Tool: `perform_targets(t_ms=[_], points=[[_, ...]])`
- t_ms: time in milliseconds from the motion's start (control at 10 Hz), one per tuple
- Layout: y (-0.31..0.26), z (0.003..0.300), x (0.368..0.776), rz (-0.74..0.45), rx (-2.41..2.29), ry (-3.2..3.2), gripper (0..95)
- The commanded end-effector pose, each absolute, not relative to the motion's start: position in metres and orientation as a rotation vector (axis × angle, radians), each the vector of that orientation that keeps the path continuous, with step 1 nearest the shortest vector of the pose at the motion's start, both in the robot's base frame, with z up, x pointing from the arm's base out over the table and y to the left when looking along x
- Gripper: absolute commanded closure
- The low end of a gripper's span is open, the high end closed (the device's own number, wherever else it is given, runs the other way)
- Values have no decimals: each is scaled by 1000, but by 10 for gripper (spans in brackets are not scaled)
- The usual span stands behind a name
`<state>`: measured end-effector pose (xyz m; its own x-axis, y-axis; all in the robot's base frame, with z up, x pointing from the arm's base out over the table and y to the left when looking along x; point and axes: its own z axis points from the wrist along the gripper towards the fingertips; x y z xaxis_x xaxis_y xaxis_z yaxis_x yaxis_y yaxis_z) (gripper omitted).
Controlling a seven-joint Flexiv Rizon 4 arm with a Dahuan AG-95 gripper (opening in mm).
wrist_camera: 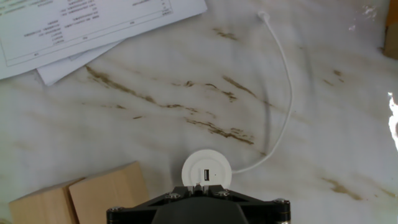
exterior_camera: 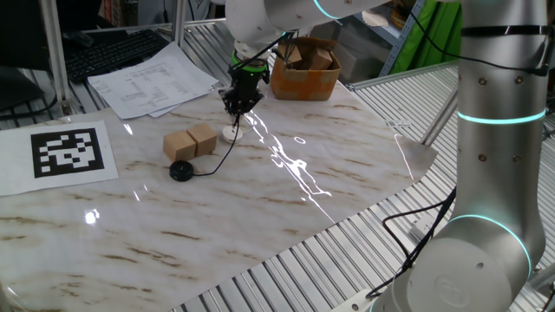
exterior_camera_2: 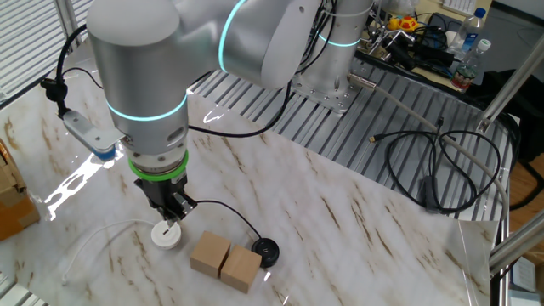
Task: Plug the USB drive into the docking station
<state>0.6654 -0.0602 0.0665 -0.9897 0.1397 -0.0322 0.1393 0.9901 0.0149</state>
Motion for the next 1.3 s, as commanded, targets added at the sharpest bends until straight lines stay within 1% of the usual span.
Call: perform_targets(t_ms=[100, 600, 1000, 1300], points=[[-62, 63, 665, 30, 195, 3099, 950], [-63, 58, 667, 41, 203, 3099, 950], [-64, 53, 672, 72, 193, 3097, 950], [-64, 52, 674, 70, 158, 3098, 950]])
